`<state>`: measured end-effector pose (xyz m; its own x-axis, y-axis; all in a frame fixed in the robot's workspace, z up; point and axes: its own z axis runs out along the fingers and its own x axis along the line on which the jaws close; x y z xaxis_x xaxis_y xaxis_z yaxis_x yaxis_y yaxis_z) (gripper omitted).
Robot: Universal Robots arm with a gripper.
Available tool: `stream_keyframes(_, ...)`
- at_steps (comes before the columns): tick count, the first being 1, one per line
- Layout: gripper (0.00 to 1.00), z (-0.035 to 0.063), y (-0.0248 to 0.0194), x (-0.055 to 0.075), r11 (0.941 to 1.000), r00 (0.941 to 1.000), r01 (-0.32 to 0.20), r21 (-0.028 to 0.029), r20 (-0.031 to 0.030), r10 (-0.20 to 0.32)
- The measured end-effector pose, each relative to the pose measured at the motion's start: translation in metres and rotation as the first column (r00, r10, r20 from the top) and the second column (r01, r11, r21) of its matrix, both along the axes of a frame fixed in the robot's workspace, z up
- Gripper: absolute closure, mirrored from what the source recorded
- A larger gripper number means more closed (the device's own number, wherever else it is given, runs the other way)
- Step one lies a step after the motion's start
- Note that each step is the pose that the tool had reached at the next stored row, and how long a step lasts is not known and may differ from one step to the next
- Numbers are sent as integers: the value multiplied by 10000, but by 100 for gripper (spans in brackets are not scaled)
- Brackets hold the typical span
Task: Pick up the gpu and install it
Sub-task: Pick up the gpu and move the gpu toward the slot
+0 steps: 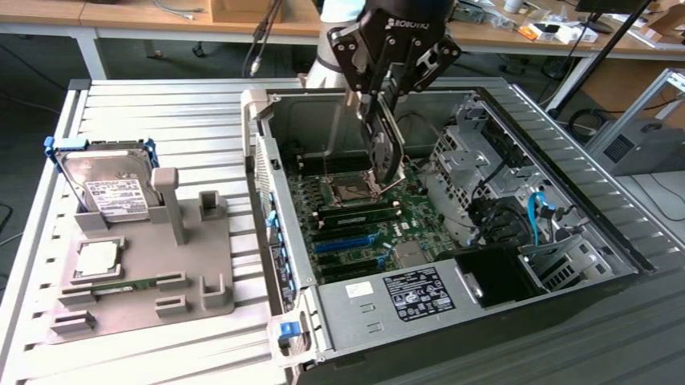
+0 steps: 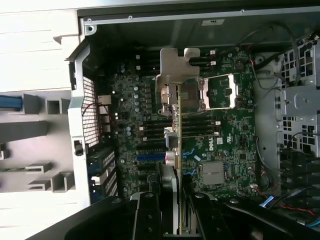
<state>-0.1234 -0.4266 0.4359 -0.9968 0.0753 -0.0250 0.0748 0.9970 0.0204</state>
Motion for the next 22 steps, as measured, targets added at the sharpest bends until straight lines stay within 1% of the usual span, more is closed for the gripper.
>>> stream_keyframes(7, 73, -8, 0, 77, 10000, 10000, 1, -19, 0, -1)
stream_keyframes(18, 73, -25, 0, 244, 10000, 10000, 1, -55, 0, -1)
stream_keyframes(22, 73, -32, 0, 323, 10000, 10000, 0, -72, 0, 0)
